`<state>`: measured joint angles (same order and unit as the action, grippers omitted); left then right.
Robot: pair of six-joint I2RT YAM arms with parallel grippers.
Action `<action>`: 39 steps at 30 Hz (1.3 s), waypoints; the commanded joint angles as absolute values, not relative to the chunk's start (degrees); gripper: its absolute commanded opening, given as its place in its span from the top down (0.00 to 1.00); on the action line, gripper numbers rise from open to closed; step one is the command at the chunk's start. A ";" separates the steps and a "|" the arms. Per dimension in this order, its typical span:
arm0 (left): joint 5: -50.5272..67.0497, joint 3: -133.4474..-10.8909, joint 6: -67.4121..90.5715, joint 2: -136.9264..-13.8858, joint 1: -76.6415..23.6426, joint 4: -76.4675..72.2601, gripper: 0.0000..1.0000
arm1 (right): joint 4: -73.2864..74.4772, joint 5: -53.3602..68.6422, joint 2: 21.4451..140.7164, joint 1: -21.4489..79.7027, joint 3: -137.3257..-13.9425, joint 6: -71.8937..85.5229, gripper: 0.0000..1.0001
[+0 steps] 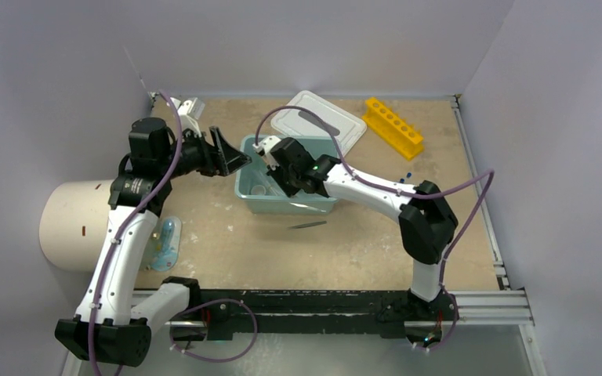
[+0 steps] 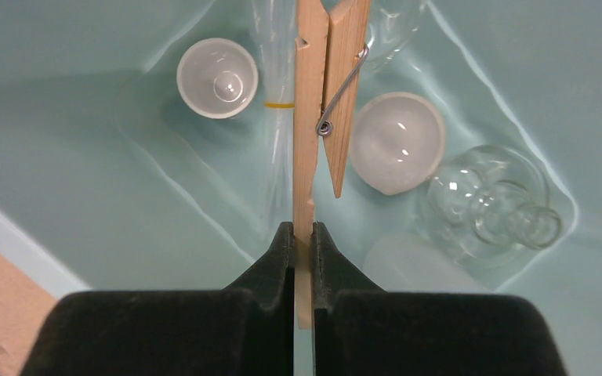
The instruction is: Organize the chemistry lab equipment
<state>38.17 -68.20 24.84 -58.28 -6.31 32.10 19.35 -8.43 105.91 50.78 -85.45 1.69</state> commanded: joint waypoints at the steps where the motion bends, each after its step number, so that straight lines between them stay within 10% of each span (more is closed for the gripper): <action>1: 36.98 -67.71 23.00 -57.28 -6.71 31.44 0.32 | 22.39 -9.54 107.99 51.91 -89.77 0.25 1.00; 22: 32.47 -69.84 20.27 -58.48 -9.99 33.09 0.32 | 22.83 -10.75 106.46 52.02 -92.92 2.24 0.65; 39: 28.28 -70.40 19.69 -60.43 -11.25 33.98 0.32 | 17.01 -19.40 77.36 51.81 -78.84 13.74 0.45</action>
